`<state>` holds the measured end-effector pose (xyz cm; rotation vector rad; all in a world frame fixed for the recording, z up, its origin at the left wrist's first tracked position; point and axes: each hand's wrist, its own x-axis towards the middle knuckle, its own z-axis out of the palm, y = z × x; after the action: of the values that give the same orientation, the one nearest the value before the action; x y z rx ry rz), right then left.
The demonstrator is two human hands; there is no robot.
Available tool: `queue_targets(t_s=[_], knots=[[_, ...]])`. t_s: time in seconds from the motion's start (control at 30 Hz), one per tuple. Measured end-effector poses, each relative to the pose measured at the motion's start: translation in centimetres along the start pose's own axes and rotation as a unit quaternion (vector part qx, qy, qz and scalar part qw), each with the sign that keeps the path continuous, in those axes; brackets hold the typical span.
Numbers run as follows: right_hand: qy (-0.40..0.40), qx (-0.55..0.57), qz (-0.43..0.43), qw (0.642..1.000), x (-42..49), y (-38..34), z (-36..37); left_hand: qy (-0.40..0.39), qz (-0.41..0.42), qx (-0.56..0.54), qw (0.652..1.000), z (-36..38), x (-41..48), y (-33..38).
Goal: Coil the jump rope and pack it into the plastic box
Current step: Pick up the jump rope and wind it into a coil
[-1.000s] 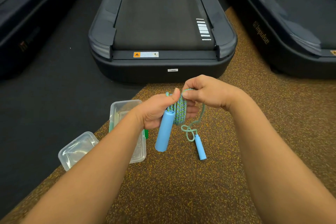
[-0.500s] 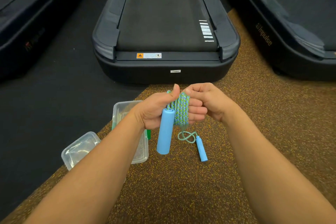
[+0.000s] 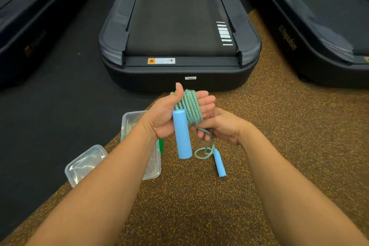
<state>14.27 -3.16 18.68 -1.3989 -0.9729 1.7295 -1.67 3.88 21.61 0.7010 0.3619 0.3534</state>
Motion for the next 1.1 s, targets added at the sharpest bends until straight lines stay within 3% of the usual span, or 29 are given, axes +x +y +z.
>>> queue_targets(t_s=[0.5,0.8,1.1], knots=[[-0.016,-0.301,0.026,0.953,-2.3,-5.2,0.1,0.073,-0.021,0.069,0.995,-0.2,0.6,-0.4],[0.031,-0.289,-0.033,0.956,-2.7,-6.7,-0.1,0.092,-0.053,0.145,0.984,-1.0,0.6,-0.9],[0.11,-0.328,-0.116,0.931,-1.7,-6.3,-0.4,0.006,-0.091,0.122,0.988,0.0,0.6,-1.2]])
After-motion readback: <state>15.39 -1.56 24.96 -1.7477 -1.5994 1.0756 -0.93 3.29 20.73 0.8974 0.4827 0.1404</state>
